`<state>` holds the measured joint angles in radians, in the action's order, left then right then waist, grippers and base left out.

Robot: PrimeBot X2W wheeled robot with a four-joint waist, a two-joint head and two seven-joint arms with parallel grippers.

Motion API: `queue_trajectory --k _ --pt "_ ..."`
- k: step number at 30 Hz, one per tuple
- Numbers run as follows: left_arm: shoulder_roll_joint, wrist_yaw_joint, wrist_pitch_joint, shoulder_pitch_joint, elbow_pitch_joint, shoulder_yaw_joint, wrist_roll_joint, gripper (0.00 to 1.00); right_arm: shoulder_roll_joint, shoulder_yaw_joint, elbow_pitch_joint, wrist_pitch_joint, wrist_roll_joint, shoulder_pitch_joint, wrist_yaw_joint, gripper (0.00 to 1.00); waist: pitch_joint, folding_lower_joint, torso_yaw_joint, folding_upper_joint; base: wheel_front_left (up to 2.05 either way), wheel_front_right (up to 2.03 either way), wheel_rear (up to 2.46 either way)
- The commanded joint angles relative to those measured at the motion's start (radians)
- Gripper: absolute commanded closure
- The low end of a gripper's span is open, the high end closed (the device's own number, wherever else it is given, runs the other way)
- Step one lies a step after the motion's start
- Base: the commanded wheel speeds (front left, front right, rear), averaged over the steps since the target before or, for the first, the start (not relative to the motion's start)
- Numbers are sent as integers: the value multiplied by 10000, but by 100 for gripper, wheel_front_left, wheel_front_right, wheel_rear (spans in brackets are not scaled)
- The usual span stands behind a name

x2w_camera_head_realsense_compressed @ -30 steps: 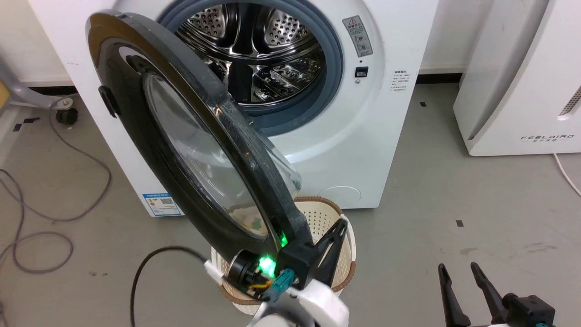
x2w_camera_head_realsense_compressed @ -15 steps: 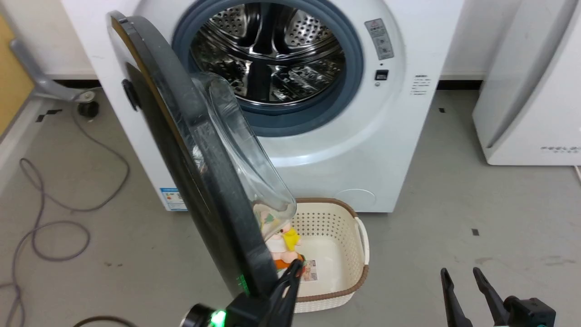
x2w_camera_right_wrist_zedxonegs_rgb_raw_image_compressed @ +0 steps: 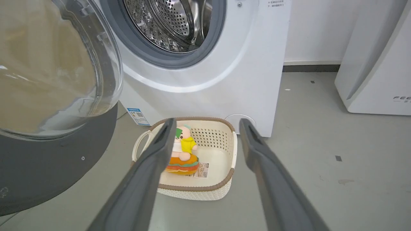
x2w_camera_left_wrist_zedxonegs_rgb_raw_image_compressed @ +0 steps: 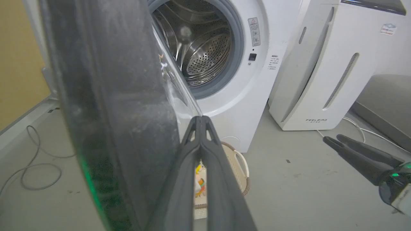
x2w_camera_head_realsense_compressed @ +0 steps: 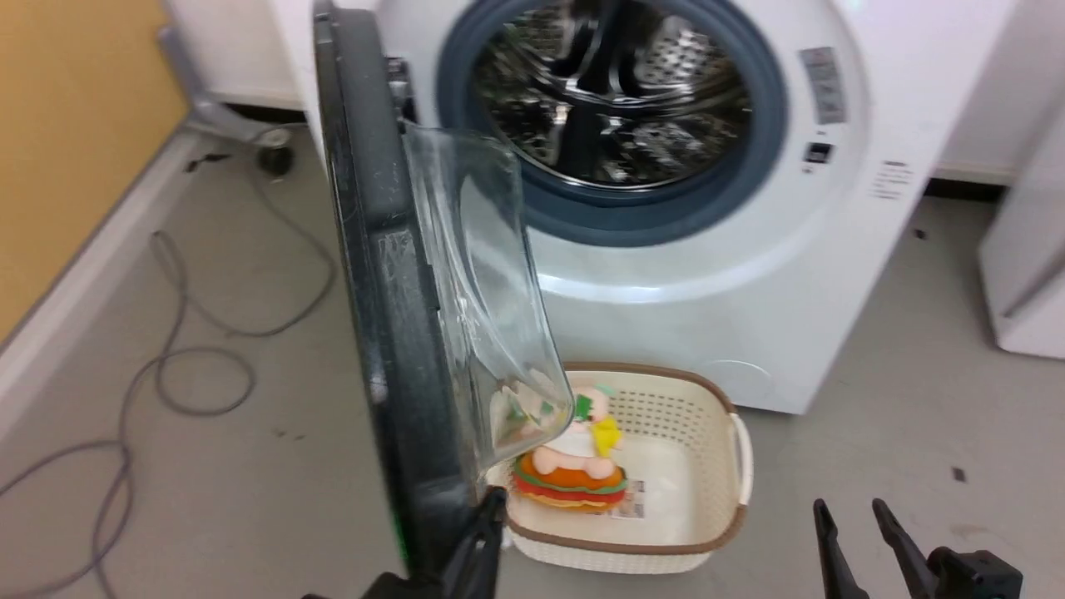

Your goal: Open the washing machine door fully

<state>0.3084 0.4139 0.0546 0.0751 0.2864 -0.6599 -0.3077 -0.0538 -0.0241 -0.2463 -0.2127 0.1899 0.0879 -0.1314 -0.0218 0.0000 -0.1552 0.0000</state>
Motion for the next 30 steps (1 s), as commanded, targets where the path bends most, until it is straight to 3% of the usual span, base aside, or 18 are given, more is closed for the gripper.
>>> queue_trajectory --k 1,8,15,19,23,30 --pt "143 229 125 140 60 289 20 100 36 -18 -12 15 18 40 7 0 -24 0 -503 0 0 0 0" --pt "419 782 597 269 68 1290 -109 100 36 -69 43 56 -7 -36 7 0 -136 0 -1280 0 0 0 0" --pt "834 893 1267 115 -625 2859 -867 100 36 3 106 115 -69 -204 7 0 -314 0 -1375 0 0 0 0" --pt "934 718 1638 -154 -1194 3871 -1548 100 36 -59 105 129 -65 -259 7 0 -453 0 -1251 0 0 0 0" --pt "917 270 1923 -522 -1945 4859 -2243 100 36 -75 62 135 -37 -316 7 0 -610 0 -1043 0 0 0 0" --pt "1028 -416 2064 -1474 -3330 6421 -2307 100 36 -92 40 105 -71 -522 7 0 -895 0 -763 0 0 0 0"
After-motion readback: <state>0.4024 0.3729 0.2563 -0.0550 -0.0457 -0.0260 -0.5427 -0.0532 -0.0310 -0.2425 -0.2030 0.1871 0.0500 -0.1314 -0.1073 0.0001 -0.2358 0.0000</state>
